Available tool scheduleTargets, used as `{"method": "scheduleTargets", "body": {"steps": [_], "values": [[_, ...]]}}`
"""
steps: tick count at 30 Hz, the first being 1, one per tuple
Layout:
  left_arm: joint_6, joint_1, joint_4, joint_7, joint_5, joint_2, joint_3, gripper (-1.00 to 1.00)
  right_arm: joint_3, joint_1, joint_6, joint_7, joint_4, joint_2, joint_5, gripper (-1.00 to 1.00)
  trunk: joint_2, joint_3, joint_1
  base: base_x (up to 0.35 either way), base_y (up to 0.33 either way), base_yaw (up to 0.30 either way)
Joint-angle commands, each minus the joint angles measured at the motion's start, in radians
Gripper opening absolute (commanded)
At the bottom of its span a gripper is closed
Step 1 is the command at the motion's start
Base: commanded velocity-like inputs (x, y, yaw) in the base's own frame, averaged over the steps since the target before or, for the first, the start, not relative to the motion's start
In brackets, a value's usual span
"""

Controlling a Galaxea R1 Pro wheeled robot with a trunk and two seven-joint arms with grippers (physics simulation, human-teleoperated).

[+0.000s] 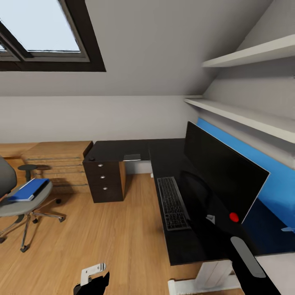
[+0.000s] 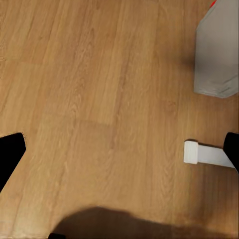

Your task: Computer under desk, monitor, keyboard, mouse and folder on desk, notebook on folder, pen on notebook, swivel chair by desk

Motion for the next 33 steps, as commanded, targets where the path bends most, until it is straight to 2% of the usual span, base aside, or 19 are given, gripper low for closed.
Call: {"method": "scheduleTargets", "body": {"steps": [1,8,19,22,23,25,26,27,28,29,30,31,32,33], "values": [[0.002,0.000,-0.002,0.008,0.008,0.001,-0.003,1.00,-0.002,-0.001,0.005,0.000,0.000,0.000,-0.002,1.00,-0.002,-0.002,0.000,-0.334,-0.048,0.000],[0.002,0.000,-0.002,0.008,0.008,0.001,-0.003,1.00,-0.002,-0.001,0.005,0.000,0.000,0.000,-0.002,1.00,-0.002,-0.002,0.000,-0.320,-0.122,0.000],[0.002,0.000,-0.002,0.008,0.009,0.001,0.002,1.00,0.000,-0.001,-0.001,0.004,-0.001,0.000,-0.001,1.00,-0.002,-0.002,0.000,-0.231,-0.249,0.000],[0.003,0.000,-0.002,0.009,0.009,0.001,0.012,1.00,0.003,-0.001,-0.006,0.004,-0.001,0.000,0.016,1.00,-0.002,-0.002,0.000,-0.216,-0.183,0.000],[0.003,0.000,-0.002,0.010,0.008,0.001,0.015,1.00,0.004,-0.001,-0.007,0.004,-0.001,0.000,0.033,1.00,-0.002,-0.002,0.000,-0.235,-0.166,0.000],[0.004,0.000,0.002,0.011,0.008,0.001,0.018,1.00,0.008,-0.001,-0.008,0.005,-0.001,0.001,0.080,1.00,-0.002,-0.002,0.000,-0.249,-0.160,0.000],[0.004,0.000,0.010,0.010,0.008,0.001,0.020,1.00,0.016,-0.001,-0.008,0.005,-0.001,0.001,0.130,1.00,-0.002,-0.002,0.000,-0.261,-0.155,0.000],[0.004,0.000,0.014,0.010,0.008,0.001,0.021,1.00,0.024,-0.001,-0.009,0.005,-0.001,0.002,0.162,1.00,-0.002,-0.002,0.000,-0.264,-0.154,0.000],[0.004,0.000,0.021,0.009,0.007,0.001,0.021,1.00,0.045,-0.001,-0.011,0.005,-0.001,0.003,0.237,1.00,-0.002,-0.002,0.000,-0.270,-0.151,0.000],[0.004,0.000,0.024,0.009,0.007,0.001,0.021,1.00,0.057,-0.001,-0.014,0.005,-0.001,0.004,0.277,1.00,-0.002,-0.002,0.000,-0.272,-0.150,0.000],[0.004,0.000,0.028,0.009,0.007,0.001,0.021,1.00,0.077,-0.001,-0.028,0.005,-0.001,0.010,0.356,1.00,-0.002,-0.002,0.000,-0.274,-0.149,0.000],[0.004,0.000,0.032,0.009,0.007,0.001,0.022,1.00,0.092,-0.001,-0.051,0.005,-0.003,0.020,0.430,1.00,-0.002,-0.002,0.000,-0.276,-0.147,0.000],[0.005,0.000,0.035,0.008,0.007,0.001,0.022,1.00,0.109,-0.001,-0.104,0.006,-0.005,0.041,0.527,1.00,-0.002,-0.002,0.000,-0.277,-0.144,0.000],[0.005,0.000,0.038,0.009,0.007,0.001,0.022,1.00,0.121,-0.001,-0.148,0.007,-0.007,0.056,0.589,1.00,-0.002,-0.002,0.000,-0.278,-0.140,0.000]]}}
